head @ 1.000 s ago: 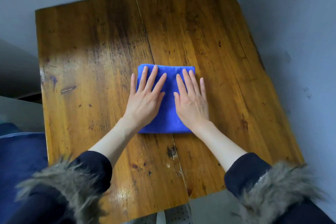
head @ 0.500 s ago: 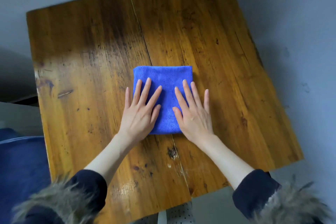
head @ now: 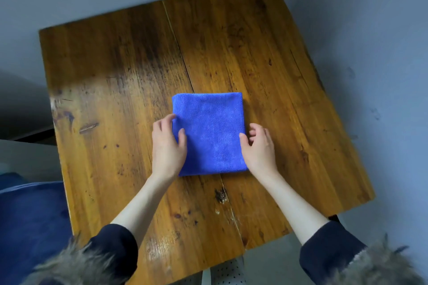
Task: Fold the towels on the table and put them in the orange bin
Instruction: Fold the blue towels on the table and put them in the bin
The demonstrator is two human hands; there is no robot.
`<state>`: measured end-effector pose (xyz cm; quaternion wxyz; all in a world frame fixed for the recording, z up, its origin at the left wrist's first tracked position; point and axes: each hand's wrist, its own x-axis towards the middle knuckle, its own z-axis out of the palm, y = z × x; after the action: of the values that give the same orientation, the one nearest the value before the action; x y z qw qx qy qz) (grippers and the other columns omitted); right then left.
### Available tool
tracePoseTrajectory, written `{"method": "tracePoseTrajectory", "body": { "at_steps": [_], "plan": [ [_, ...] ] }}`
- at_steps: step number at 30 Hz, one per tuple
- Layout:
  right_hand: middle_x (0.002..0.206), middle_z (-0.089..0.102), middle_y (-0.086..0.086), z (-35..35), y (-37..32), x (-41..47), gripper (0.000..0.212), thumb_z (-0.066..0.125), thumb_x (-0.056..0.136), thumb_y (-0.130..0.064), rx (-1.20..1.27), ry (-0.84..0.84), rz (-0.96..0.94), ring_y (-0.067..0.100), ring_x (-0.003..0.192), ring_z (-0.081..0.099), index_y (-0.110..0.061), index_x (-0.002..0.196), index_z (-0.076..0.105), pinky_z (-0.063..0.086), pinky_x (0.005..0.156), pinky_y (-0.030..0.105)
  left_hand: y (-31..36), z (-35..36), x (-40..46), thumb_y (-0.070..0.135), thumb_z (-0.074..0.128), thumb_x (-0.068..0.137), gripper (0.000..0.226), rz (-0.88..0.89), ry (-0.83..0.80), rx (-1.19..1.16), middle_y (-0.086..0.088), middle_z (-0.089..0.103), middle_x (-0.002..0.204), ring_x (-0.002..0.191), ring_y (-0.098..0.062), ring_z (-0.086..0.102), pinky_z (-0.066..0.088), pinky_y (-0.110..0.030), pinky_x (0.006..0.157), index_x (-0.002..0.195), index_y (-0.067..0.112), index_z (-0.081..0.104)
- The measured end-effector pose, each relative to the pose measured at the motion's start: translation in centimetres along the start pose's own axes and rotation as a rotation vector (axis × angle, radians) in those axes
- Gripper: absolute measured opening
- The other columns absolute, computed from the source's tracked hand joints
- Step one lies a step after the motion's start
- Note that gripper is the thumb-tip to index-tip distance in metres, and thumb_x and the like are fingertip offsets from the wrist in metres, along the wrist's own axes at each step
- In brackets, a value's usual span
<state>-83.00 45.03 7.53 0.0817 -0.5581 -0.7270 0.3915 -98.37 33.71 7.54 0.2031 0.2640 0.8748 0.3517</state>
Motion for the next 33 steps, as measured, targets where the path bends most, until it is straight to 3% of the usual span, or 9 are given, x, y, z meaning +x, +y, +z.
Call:
{"method": "tracePoseTrajectory", "body": {
  "at_steps": [3,8,10,14,21,24,27,33],
  "plan": [
    [0.116,0.061,0.01,0.1,-1.0,2.2,0.034,0.053,0.093,-0.03,0.068,-0.094,0.263,0.028,0.109,0.056,-0.007,0.119,0.057,0.043,0.093,0.036,-0.1,-0.4,1.9,0.023,0.056,0.09,0.044,-0.318,-0.073,-0.098,-0.009,0.057,0.117,0.108,-0.027,0.055,0.044,-0.04,0.094,0.13,0.009,0.043],
    [0.092,0.066,0.006,0.7,-1.7,3.7,0.028,0.057,0.088,-0.037,0.036,-0.153,0.401,0.031,0.096,0.061,-0.013,0.076,0.059,0.046,0.091,0.046,-1.0,-0.7,3.0,0.036,0.059,0.087,0.037,-0.378,-0.152,-0.004,-0.008,0.064,0.111,0.104,-0.028,0.058,0.048,-0.039,0.089,0.114,0.01,0.059],
    [0.093,0.068,0.005,0.5,-1.9,4.2,0.027,0.062,0.085,-0.036,0.119,-0.188,0.445,0.028,0.092,0.063,-0.009,0.081,0.064,0.048,0.091,0.047,-1.2,-0.8,3.5,0.038,0.06,0.086,0.036,-0.376,-0.193,0.03,-0.007,0.065,0.107,0.101,-0.028,0.058,0.049,-0.036,0.085,0.109,0.01,0.062],
    [0.105,0.066,0.006,0.1,-2.4,4.8,0.028,0.067,0.084,-0.027,0.202,-0.246,0.494,0.021,0.088,0.063,-0.005,0.102,0.064,0.05,0.066,0.029,-1.3,-1.2,4.3,0.036,0.06,0.087,0.032,-0.363,-0.284,0.059,-0.005,0.063,0.1,0.094,-0.025,0.059,0.049,-0.034,0.078,0.106,0.011,0.06],
    [0.106,0.062,0.007,0.1,-2.4,2.9,0.03,0.063,0.085,-0.023,0.134,-0.279,0.387,0.022,0.091,0.061,-0.006,0.109,0.056,0.053,0.078,0.038,-1.5,-2.4,2.2,0.029,0.057,0.09,0.024,-0.377,-0.348,-0.099,-0.006,0.057,0.099,0.088,-0.024,0.058,0.05,-0.034,0.069,0.107,0.013,0.05],
    [0.104,0.064,0.005,-0.2,-2.0,1.2,0.018,0.063,0.085,-0.018,0.295,-0.373,0.438,0.013,0.082,0.061,-0.011,0.101,0.057,0.048,0.063,0.028,-2.1,-3.4,0.0,0.027,0.058,0.09,0.022,-0.438,-0.35,-0.192,-0.007,0.058,0.098,0.084,-0.021,0.059,0.053,-0.033,0.063,0.104,0.012,0.051],
    [0.104,0.068,0.003,-0.5,-1.9,-0.6,0.013,0.059,0.085,-0.012,0.347,-0.501,0.464,0.014,0.086,0.063,-0.013,0.098,0.06,0.044,0.063,0.026,-2.4,-4.5,-2.1,0.023,0.058,0.09,0.021,-0.495,-0.349,-0.255,-0.009,0.059,0.097,0.086,-0.023,0.06,0.054,-0.041,0.073,0.105,0.009,0.054],
    [0.103,0.066,0.0,-1.9,-4.5,-4.3,0.025,0.056,0.085,-0.008,0.321,-0.64,0.359,0.013,0.089,0.062,-0.015,0.109,0.055,0.046,0.064,0.029,-1.9,-8.4,-7.8,0.016,0.056,0.091,0.006,-0.551,-0.223,-0.402,-0.006,0.059,0.091,0.07,-0.012,0.056,0.047,-0.026,0.053,0.096,0.015,0.054]
  ]
}}
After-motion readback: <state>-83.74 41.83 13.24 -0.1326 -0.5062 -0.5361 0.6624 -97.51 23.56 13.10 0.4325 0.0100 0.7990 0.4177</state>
